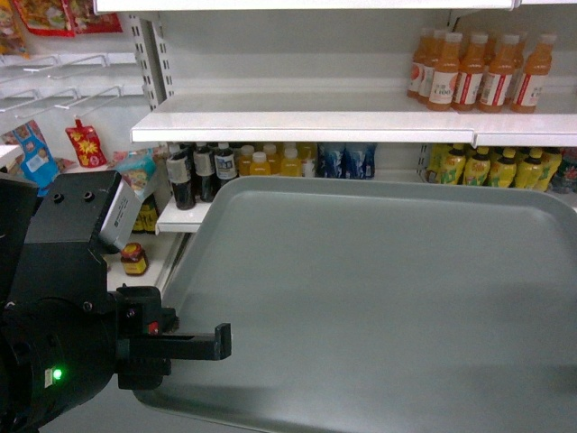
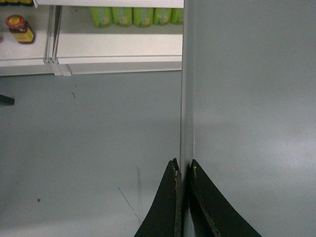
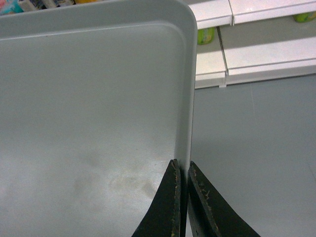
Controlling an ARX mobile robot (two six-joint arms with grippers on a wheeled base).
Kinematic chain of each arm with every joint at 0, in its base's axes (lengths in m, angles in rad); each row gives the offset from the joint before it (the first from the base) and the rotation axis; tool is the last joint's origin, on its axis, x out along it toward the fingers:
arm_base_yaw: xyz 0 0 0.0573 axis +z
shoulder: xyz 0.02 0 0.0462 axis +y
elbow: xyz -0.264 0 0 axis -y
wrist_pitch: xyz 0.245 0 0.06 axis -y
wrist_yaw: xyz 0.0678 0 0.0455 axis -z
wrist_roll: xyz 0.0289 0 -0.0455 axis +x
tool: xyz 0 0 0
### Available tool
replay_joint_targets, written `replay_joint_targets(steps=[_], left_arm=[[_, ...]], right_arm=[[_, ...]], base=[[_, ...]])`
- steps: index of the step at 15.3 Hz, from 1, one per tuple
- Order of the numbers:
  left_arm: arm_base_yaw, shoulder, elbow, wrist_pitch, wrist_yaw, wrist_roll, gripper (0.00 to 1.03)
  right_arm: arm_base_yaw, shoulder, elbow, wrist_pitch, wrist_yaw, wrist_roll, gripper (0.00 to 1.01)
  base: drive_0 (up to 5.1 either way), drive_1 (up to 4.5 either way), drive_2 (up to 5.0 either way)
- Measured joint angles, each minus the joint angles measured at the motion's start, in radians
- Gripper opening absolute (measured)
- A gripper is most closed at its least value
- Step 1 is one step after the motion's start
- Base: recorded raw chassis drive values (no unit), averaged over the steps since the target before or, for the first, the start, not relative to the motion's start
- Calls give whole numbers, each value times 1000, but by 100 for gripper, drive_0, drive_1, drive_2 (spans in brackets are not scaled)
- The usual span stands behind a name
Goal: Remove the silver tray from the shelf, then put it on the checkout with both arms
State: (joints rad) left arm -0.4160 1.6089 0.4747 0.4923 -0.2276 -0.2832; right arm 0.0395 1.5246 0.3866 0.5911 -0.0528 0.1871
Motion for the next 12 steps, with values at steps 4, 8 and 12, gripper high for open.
replay_joint_targets(steps=[4,8,12], left_arm=[[0,0,0,4,0,0,3],[0,0,0,-2,2,0,3],[0,0,0,-1,-1,0,3]], right_arm=[[0,0,-1,2,0,0,3],[0,1,-1,-4,0,0,3],[0,0,-1,-3,0,0,3]], base=[[6,-424,436],[6,-424,436],[6,-424,436]])
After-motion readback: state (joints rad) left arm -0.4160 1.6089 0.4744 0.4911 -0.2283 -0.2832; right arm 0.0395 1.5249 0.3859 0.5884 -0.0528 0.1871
